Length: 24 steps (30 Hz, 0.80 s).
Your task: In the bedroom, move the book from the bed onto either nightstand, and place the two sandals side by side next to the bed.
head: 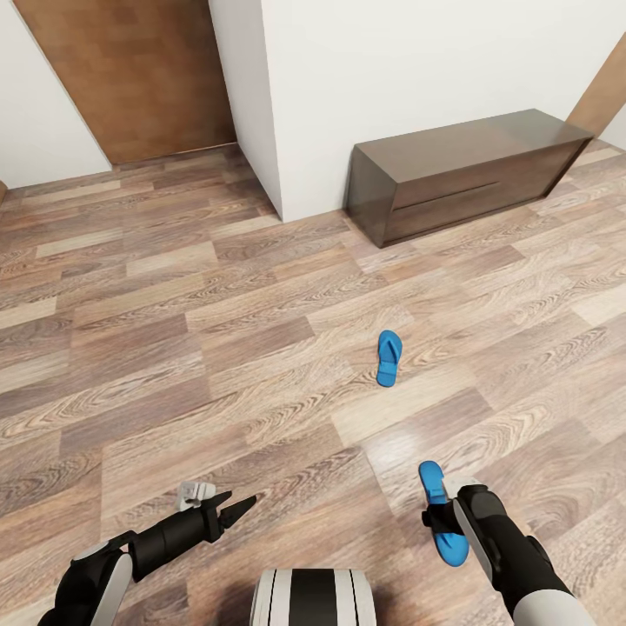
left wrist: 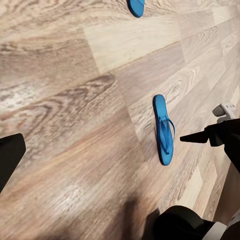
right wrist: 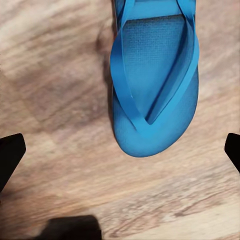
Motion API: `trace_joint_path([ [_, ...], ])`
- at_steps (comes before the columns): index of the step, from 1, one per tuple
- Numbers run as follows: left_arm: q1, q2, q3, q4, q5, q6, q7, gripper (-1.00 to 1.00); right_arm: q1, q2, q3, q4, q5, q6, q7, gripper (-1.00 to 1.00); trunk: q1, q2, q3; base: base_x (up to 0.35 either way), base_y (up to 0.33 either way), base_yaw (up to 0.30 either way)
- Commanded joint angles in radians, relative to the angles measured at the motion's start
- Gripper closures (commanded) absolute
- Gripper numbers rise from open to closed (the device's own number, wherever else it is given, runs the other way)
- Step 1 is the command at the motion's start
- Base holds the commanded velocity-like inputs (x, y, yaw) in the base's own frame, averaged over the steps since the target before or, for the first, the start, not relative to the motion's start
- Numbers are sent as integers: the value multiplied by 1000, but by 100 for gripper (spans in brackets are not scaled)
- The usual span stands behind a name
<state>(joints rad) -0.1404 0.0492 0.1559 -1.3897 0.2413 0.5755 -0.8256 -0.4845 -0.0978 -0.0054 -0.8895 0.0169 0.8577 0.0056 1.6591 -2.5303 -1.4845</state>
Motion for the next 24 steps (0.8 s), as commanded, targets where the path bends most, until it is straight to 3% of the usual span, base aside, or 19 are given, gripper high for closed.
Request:
trace_joint_path([
  [1,0,0,1,0,6,7,-1,-100,0,0,-1,-1,2,4,1,-100,0,0,-1,0,0,0],
  [17,-1,0,1,0,6,7,-1,-100,0,0,1,-1,2,4,0,-100,0,0,-1,0,0,0],
  [24,0,0,0,0,5,7,0,-100,0,0,1,-2,2,3,-1,-100,0,0,-1,68,-111,0],
])
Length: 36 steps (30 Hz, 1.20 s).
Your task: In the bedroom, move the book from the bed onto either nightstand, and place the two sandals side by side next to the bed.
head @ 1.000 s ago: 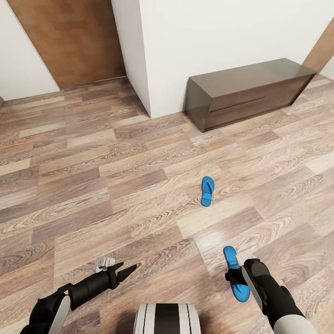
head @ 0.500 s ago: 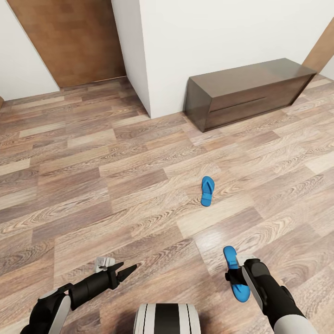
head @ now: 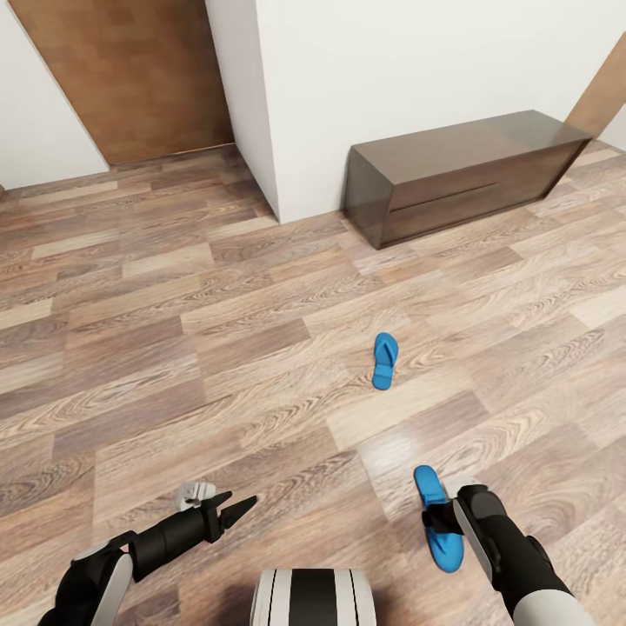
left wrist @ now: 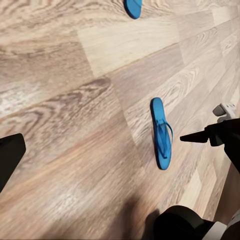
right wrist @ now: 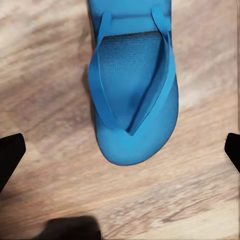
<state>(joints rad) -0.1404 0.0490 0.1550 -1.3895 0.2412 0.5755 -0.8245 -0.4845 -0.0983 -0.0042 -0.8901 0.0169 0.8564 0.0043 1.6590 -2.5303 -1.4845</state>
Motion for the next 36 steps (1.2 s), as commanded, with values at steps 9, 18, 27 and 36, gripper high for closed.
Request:
trace_joint_path([
  [9,0,0,1,0,6,7,-1,-100,0,0,0,-1,2,4,0,-100,0,0,-1,15,-22,0],
  [18,0,0,1,0,6,7,-1,-100,0,0,0,-1,2,4,0,-100,0,0,-1,1,-1,0],
  [27,0,0,0,0,6,7,-1,-100,0,0,0,-1,2,4,0,-100,2,-1,-16,0,0,0],
  [36,0,0,0,0,6,7,-1,-100,0,0,0,-1,2,4,0,-100,4,-3,-39,0,0,0],
])
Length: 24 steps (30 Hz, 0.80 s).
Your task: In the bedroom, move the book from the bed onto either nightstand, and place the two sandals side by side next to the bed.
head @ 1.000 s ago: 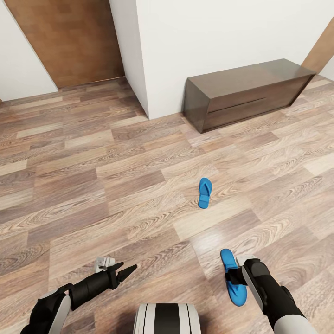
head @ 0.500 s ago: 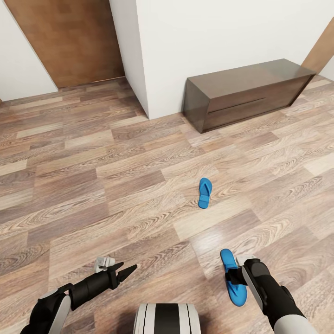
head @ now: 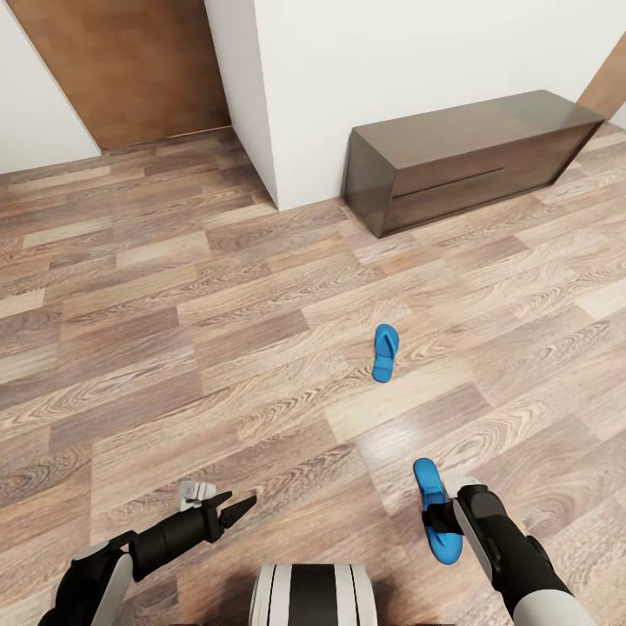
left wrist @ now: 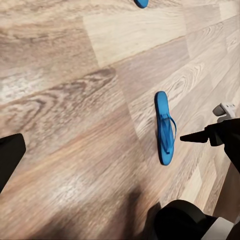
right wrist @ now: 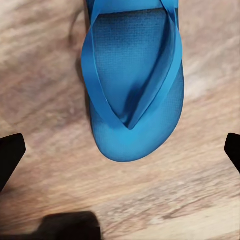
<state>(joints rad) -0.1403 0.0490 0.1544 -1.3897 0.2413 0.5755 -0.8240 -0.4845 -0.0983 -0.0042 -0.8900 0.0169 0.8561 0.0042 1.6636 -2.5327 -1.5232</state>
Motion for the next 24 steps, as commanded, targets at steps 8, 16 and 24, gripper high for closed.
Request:
trace_joint_path([
  [8,0,0,1,0,6,7,-1,-100,0,0,0,-1,1,4,0,-100,0,0,-1,0,0,0],
  [16,0,0,-1,0,6,7,-1,-100,0,0,0,-1,1,4,0,-100,0,0,-1,92,0,0],
  [24,0,0,-1,0,6,7,-1,-100,0,0,0,-1,1,4,0,-100,0,0,-1,27,0,0],
])
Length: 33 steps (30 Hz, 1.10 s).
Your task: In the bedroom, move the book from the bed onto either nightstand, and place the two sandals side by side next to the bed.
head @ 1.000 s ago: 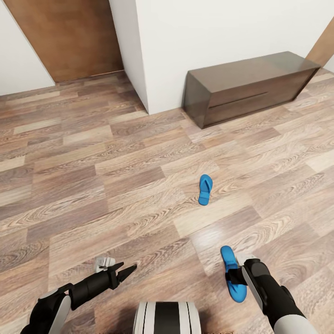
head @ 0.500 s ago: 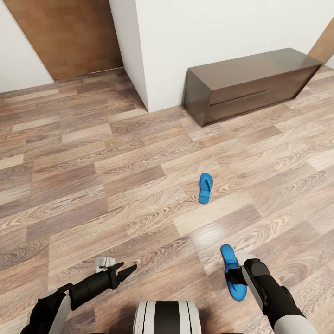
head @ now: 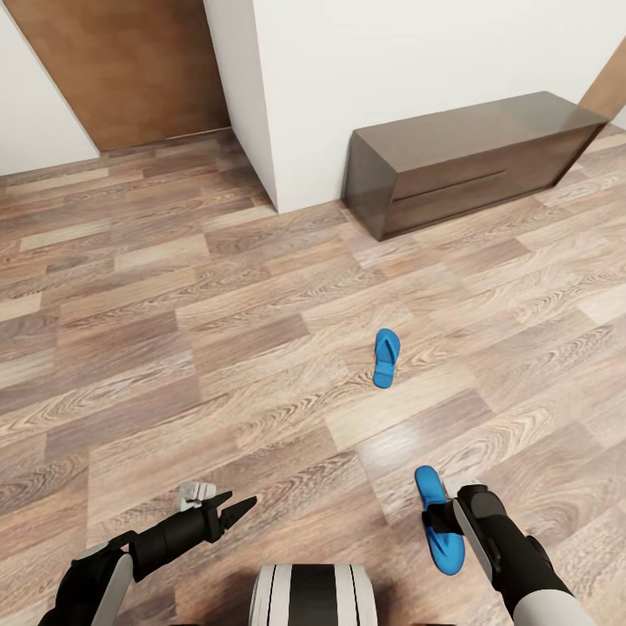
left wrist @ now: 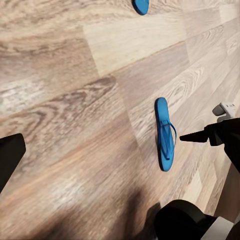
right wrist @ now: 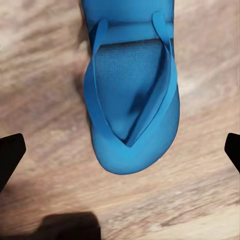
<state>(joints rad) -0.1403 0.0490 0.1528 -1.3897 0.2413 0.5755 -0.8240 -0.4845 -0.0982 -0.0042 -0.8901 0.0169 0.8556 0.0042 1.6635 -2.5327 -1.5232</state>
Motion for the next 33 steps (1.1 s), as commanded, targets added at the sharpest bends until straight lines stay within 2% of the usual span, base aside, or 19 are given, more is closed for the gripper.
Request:
trace_joint_path([
  [1,0,0,1,0,6,7,-1,-100,0,0,0,-1,1,5,0,-100,0,0,-1,89,0,0],
  [8,-1,0,0,0,6,7,-1,-100,0,0,0,-1,1,5,0,-100,0,0,-1,194,0,0],
  [19,-1,0,1,0,6,7,-1,-100,0,0,0,-1,1,5,0,-100,0,0,-1,18,0,0],
  [26,-1,0,0,0,6,7,-1,-100,0,0,0,-1,1,5,0,-100,3,-2,-28,0,0,0],
  [33,-1,0,1,0,6,7,-1,-100,0,0,0,-6,1,4,0,-100,3,-2,-28,0,0,0],
])
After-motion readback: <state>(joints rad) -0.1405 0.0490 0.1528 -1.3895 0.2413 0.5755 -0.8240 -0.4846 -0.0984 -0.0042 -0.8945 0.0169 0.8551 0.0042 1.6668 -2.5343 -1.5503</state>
